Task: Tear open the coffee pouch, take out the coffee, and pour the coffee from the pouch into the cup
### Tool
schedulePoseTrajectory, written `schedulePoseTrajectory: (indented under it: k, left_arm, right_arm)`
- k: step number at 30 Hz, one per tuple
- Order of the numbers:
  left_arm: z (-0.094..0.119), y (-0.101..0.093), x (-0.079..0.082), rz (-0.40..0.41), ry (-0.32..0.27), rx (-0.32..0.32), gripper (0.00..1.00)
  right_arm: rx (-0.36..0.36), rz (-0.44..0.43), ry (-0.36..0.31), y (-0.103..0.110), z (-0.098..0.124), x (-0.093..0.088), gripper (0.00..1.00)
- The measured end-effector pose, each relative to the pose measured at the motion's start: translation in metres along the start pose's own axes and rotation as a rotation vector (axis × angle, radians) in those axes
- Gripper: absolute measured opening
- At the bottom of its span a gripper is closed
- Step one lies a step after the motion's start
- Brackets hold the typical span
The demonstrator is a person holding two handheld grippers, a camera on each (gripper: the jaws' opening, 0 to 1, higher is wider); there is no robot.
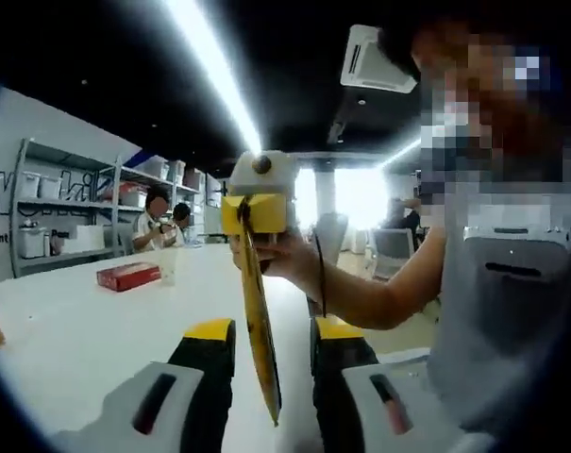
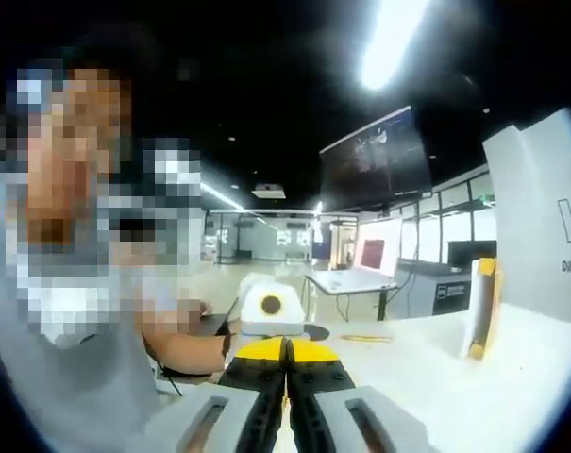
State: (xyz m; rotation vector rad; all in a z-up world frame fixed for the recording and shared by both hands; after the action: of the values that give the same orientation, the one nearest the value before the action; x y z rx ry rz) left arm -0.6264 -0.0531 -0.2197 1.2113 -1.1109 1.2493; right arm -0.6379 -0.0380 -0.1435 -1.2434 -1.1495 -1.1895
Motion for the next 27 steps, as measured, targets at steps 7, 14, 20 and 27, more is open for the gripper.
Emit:
schedulePoseTrajectory:
  k: [7, 14, 20, 27]
  left_arm:
    - [0.004, 0.003, -0.005, 0.016, -0.004, 0.025, 0.21]
    - [0.007, 0.007, -0.004, 0.015, -0.020, 0.057, 0.11]
    - [0.006, 0.006, -0.001, 0.063, -0.049, 0.052, 0.10]
    - [0.003, 0.008, -0.004, 0.094, -0.070, 0.052, 0.10]
  right_arm:
    - [0.008, 0.013, 0.016, 0.005, -0.003, -0.001, 0.01]
    - [0.012, 0.015, 0.015, 0.005, -0.004, 0.000, 0.01]
    - [0.051, 0.062, -0.047, 0.009, -0.004, 0.003, 0.05]
    - [-0.002, 0.011, -0.097, 0.002, 0.006, 0.003, 0.17]
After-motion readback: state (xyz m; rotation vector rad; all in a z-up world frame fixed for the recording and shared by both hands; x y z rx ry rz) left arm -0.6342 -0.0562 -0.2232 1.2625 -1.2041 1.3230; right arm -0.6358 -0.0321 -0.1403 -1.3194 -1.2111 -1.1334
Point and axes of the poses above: the point that each gripper's makers call its tool centre point, and the gripper's own axes: z roughly backward along the fingers, y roughly to its left, x roughly out of its top, the point moved 2 cm from there along z, roughly backward along the fingers, and after that the axes turned 5 degrees about -x, right-handed, at the moved point
